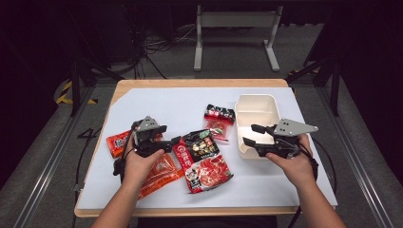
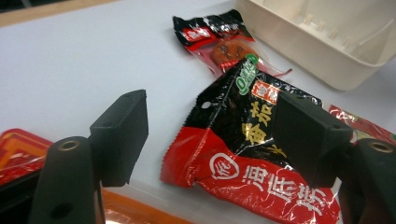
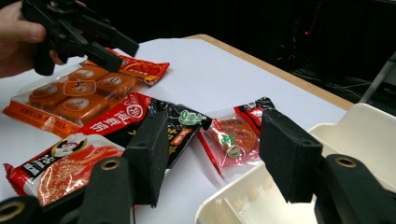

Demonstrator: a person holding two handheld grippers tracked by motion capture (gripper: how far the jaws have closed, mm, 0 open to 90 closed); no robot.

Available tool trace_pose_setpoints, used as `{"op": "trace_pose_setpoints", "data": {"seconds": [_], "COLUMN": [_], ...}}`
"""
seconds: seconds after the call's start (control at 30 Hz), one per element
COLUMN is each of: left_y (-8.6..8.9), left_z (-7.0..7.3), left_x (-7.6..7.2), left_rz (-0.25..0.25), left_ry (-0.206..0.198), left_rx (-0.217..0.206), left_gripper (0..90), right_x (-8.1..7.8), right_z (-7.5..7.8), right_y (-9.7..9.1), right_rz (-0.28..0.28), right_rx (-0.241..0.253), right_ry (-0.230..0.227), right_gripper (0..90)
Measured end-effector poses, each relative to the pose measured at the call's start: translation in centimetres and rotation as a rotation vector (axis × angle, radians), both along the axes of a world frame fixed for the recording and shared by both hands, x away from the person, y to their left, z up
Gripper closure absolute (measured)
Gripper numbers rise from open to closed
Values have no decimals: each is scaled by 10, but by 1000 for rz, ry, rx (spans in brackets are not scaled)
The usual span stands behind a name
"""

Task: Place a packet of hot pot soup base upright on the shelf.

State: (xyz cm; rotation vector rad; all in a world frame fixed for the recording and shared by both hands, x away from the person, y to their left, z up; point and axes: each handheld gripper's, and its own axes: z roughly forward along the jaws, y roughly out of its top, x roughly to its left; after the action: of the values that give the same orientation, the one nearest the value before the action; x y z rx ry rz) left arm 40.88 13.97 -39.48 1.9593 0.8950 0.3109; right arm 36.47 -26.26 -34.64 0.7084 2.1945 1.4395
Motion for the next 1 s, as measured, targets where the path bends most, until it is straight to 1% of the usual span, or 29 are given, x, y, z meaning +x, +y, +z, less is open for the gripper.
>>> {"op": "trace_pose_setpoints", "data": {"seconds": [0.07, 0.1, 0.17, 0.2, 0.27, 0.3, 0.37, 0.43, 0.5, 0.57, 0.6, 0.7, 0.73, 0.77, 0.8, 0.83, 0.87, 1.0], "left_y": [-5, -7, -11, -13, -16, -17, -18, -19, -19, -20, -20, -20, -21, -21, -21, -21, -21, -21], "left_z": [-3, -4, -8, -10, -13, -16, -18, -21, -22, -24, -25, -28, -29, -29, -29, -30, -31, -32], "left_x": [2, 2, 5, 6, 9, 11, 13, 16, 17, 18, 19, 21, 21, 21, 22, 22, 22, 24], "left_rz": [-13, -17, -27, -31, -28, -29, -22, -14, -12, -8, -10, -12, -16, -16, -21, -22, -21, -15], "left_ry": [2, 10, 30, 45, 66, 84, 106, 116, 120, 127, 141, 160, 175, 175, 187, 191, 199, 218], "left_rx": [18, 24, 44, 63, 79, 82, 86, 100, 102, 119, 125, 140, 146, 146, 150, 161, 153, 158], "left_gripper": [284, 284, 286, 294, 306, 313, 329, 339, 341, 342, 343, 344, 354, 370, 370, 375, 375, 376], "right_x": [0, -1, -1, -1, -1, -2, -2, -2, -2, -3, -2, -2, -2, -2, -2, -2, -2, -2], "right_z": [0, 0, 1, 1, 0, 0, -1, -1, -1, -2, -2, -2, -2, -2, -2, -3, -3, -3], "right_y": [0, 0, 1, 1, 2, 2, 3, 3, 3, 4, 4, 4, 4, 4, 4, 4, 4, 5], "right_rz": [-2, -1, 2, 3, 5, 6, 7, 8, 10, 9, 9, 10, 11, 11, 10, 9, 7, 8], "right_rx": [-5, -3, -4, -6, -7, -9, -8, -13, -18, -19, -20, -22, -22, -22, -24, -25, -24, -22], "right_ry": [-7, -8, -10, -11, -12, -10, -6, -7, -9, -7, -7, -7, -6, -6, -5, -4, -1, 11], "right_gripper": [434, 433, 431, 429, 425, 424, 420, 418, 417, 417, 417, 417, 417, 417, 417, 414, 412, 413]}}
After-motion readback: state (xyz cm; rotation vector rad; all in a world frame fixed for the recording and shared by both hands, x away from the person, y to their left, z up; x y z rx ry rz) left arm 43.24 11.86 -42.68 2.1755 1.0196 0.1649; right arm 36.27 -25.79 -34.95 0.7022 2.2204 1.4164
